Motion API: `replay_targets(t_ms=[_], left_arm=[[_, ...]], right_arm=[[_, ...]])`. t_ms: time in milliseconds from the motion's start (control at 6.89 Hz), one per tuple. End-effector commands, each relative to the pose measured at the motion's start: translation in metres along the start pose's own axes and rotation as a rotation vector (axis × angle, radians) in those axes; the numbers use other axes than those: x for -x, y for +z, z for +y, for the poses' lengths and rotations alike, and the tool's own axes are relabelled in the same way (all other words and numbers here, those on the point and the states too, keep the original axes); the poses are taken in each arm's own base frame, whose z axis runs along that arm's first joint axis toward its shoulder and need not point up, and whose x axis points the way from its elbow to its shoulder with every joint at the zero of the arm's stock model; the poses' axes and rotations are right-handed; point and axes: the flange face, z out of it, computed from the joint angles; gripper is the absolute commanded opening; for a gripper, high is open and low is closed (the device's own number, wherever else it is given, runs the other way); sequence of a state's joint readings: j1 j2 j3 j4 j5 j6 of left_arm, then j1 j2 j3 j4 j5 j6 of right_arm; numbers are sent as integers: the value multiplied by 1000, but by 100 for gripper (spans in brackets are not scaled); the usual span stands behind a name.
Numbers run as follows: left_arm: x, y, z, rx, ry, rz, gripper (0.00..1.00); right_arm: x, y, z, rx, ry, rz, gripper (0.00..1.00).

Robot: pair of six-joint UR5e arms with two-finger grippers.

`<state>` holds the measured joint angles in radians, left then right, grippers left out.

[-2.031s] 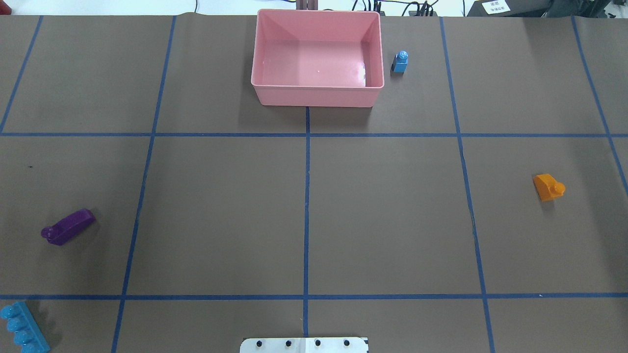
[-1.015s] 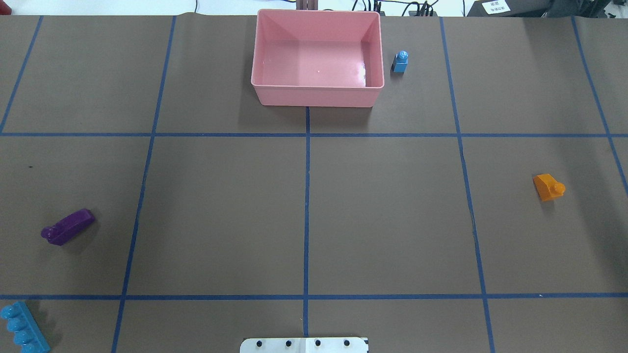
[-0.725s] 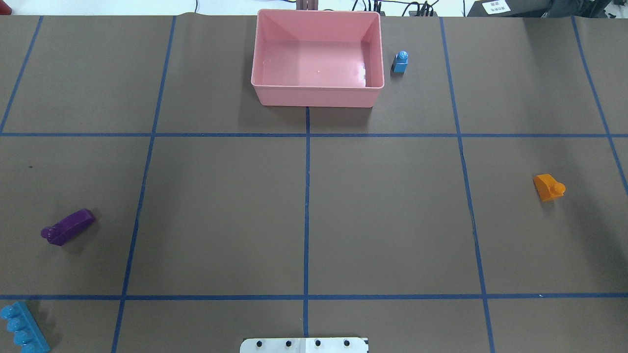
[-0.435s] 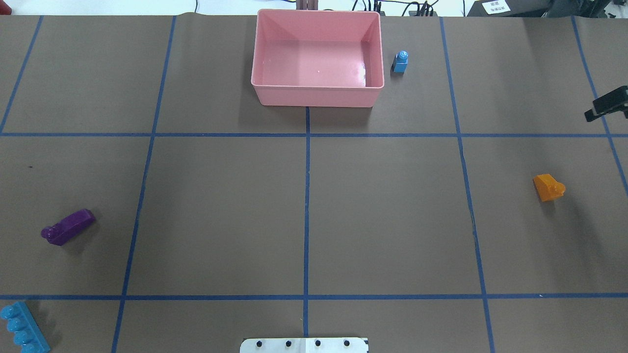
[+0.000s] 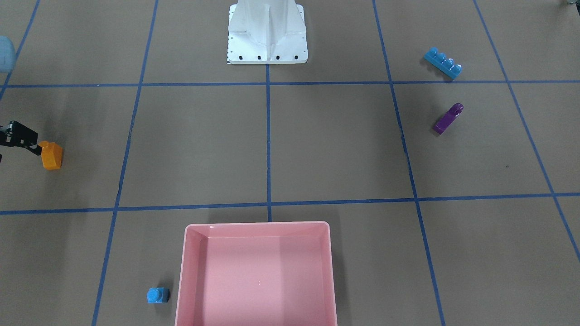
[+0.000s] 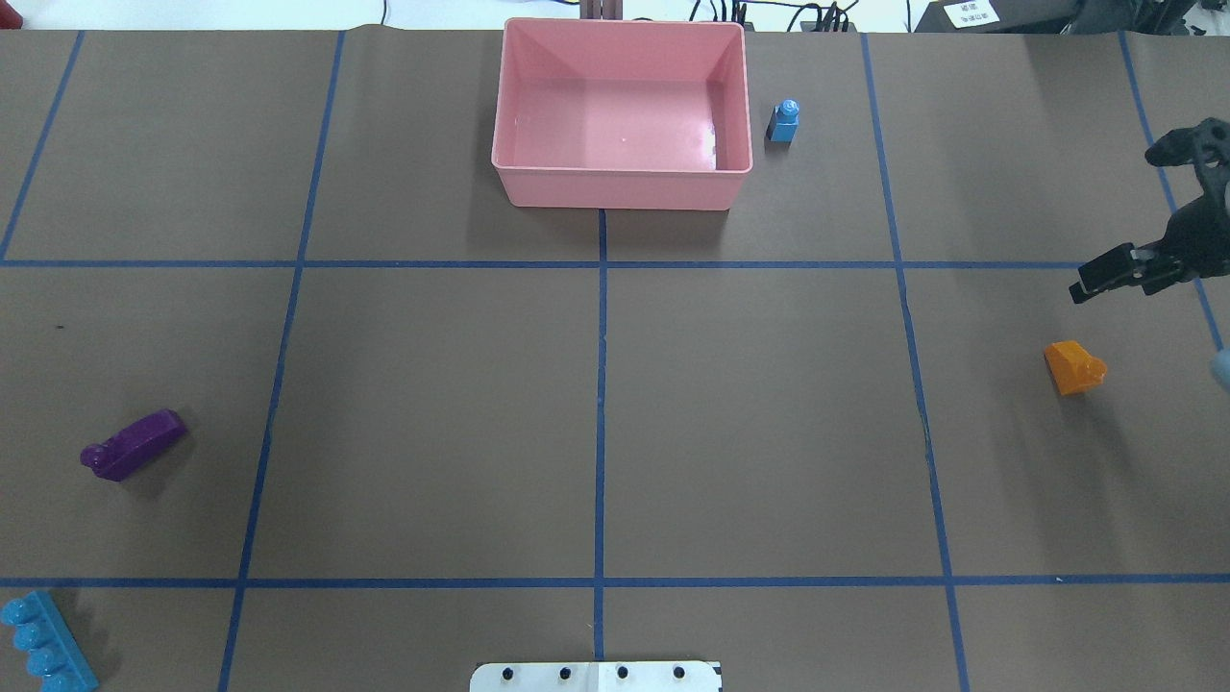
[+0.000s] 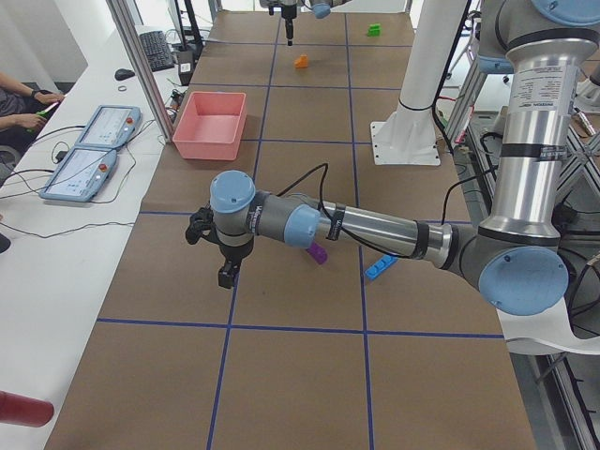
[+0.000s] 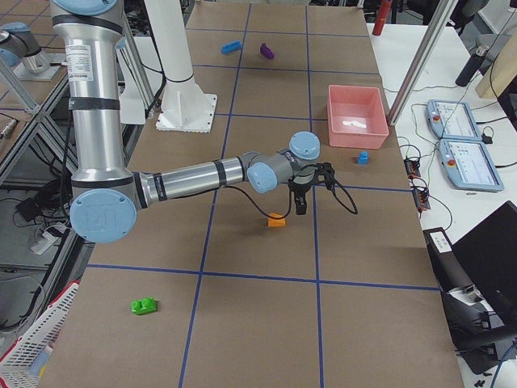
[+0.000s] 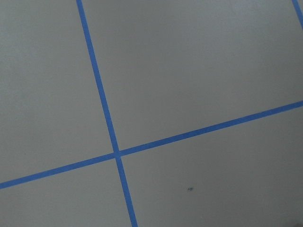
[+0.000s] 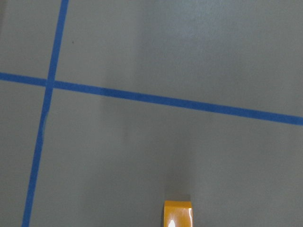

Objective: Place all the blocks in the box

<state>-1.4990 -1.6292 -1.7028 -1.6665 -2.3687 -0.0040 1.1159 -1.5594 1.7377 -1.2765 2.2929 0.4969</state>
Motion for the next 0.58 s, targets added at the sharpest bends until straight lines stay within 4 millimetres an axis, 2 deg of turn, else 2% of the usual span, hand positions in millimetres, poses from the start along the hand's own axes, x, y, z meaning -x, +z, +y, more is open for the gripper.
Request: replay_targets(t_ms=[0,435], left_arm=[[-2,-1,-1,-4,-4,0,100],[-3,-3,-2,-22,8,2,100]], right_arm=[[8,45,24,59,-40,76,100],[-1,77,31,117,-42,98,100]])
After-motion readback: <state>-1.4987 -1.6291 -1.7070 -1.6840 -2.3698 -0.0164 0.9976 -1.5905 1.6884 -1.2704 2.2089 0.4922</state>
